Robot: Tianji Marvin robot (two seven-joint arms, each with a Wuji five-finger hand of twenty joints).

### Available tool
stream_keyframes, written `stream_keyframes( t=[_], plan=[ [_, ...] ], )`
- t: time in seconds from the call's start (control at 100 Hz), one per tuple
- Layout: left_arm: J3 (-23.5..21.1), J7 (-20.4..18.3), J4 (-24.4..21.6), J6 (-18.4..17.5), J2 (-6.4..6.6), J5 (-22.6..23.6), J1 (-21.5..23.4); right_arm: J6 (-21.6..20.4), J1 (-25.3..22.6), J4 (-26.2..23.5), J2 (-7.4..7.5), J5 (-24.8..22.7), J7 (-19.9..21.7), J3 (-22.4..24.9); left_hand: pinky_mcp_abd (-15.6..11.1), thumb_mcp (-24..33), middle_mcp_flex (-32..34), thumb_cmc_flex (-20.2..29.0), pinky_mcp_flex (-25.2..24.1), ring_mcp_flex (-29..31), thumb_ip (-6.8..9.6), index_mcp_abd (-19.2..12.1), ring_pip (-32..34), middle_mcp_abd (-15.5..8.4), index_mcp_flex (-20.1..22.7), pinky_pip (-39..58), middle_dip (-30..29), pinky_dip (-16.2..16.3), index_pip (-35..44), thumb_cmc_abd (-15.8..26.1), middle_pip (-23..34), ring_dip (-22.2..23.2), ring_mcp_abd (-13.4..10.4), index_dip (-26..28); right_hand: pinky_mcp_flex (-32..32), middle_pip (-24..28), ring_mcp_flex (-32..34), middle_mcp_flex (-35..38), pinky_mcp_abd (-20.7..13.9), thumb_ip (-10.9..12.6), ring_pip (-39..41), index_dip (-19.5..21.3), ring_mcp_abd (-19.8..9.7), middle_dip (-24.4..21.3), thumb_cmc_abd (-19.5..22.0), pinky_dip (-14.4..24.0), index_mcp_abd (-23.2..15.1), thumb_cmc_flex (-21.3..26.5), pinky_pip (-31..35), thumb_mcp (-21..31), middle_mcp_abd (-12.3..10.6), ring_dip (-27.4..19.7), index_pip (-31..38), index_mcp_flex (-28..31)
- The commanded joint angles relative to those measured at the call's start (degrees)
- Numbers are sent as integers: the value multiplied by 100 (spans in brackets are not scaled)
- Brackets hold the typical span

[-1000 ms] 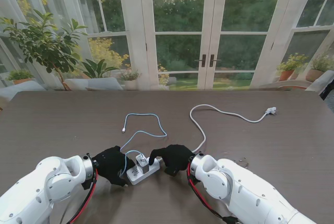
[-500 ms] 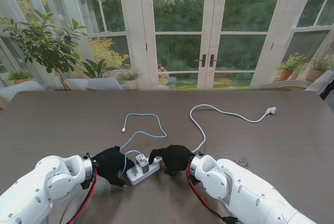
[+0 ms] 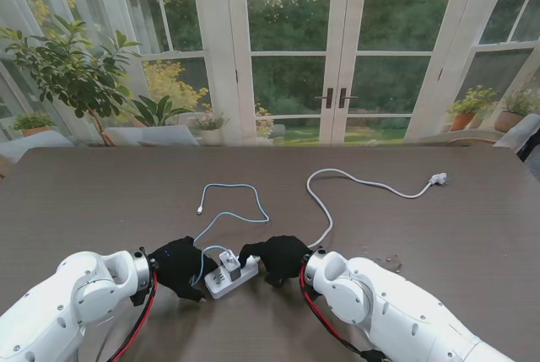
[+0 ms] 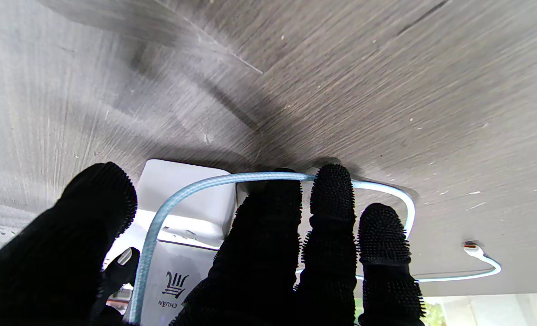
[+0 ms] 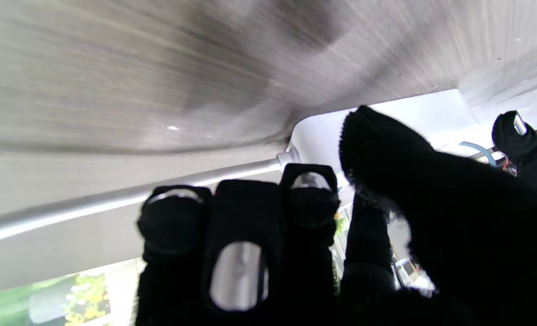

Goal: Set up the charging station

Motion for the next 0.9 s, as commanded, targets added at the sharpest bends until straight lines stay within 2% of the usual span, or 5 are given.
stream_keyframes(
  t=[0.0, 0.37, 0.6, 0.89],
  plan=[
    [75, -285, 263, 1, 50, 109, 174, 34, -106, 32, 33, -25, 221, -76, 21, -162, 261, -240, 5, 153, 236, -663, 34, -301, 869, 245, -69, 155, 940, 215, 7, 4, -57, 317, 112, 113, 209, 282, -216, 155, 302, 49, -107, 114, 14, 85, 668, -88, 606, 703, -161, -2842, -1788, 675],
    [75, -285, 263, 1, 50, 109, 174, 245, -81, -107, 114, -281, 363, -232, 55, -410, 297, -253, 46, 197, 291, -626, 86, -273, 899, 291, -48, 237, 909, 373, -3, 35, -25, 316, 136, 48, 212, 313, -248, 244, 325, 40, -143, 137, 399, 75, 1175, -348, 627, 703, -171, -2822, -1797, 989],
    [75, -285, 263, 1, 50, 109, 174, 413, -69, -201, 163, -517, 381, -335, 66, -557, 327, -246, 76, 240, 330, -613, 172, -274, 912, 322, 14, 289, 883, 470, 26, 97, -9, 322, 206, 2, 214, 401, -276, 305, 386, 37, -199, 166, 621, 68, 1357, -495, 653, 702, -191, -2784, -1788, 1184],
    [75, -285, 263, 1, 50, 109, 174, 702, -6, -322, 242, -756, 560, -562, 109, -720, 399, -248, 157, 340, 357, -572, 396, -252, 957, 431, 93, 399, 871, 567, 54, 244, -25, 334, 362, -109, 215, 564, -332, 373, 491, 20, -279, 211, 1147, 64, 1563, -756, 752, 703, -192, -2710, -1788, 1489]
  ],
)
